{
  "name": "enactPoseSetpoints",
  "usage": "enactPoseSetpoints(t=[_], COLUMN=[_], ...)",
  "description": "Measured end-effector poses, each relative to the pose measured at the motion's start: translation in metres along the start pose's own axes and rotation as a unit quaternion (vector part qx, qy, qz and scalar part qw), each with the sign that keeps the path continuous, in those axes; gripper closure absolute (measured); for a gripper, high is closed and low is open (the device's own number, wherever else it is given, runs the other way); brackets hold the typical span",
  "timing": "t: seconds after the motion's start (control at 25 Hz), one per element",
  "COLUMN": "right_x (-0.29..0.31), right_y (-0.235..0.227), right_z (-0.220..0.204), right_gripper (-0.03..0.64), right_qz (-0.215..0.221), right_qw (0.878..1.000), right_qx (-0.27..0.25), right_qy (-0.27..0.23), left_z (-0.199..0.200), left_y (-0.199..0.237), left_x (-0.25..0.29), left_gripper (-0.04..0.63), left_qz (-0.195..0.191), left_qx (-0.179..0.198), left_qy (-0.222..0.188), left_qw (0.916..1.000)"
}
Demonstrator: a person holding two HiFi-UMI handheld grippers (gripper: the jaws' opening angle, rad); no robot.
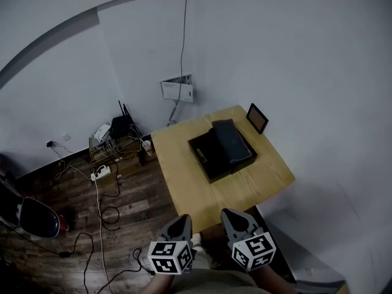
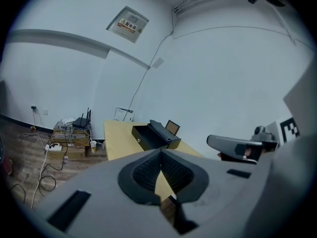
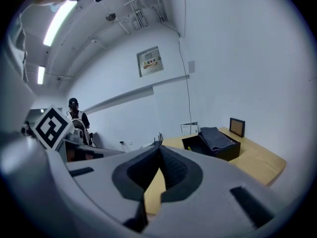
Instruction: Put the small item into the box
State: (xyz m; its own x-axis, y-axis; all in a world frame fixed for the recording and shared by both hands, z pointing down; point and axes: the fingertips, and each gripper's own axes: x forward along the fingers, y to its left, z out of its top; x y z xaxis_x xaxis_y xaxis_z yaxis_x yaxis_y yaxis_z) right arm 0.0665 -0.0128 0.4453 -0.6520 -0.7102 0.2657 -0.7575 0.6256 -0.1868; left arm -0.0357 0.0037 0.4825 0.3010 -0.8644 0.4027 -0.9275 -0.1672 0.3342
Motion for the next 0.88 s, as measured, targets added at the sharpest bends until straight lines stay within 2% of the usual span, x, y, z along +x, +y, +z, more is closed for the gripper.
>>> enactPoseSetpoints(t=[0.88], right_x=[0.000], right_y=[0.015], right_z=[0.004], right_gripper=[0.617], right_qz=[0.008], right_qw=[1.000], right_qx=[0.000], right_qy=[-0.011], left_z=[-0.003], left_y=[0.001], left_x=[-0.006], left_gripper=[0.594], left_qz=[-0.006], left_qx=[-0.004], left_qy=[-0.005], left_qw=[1.0000])
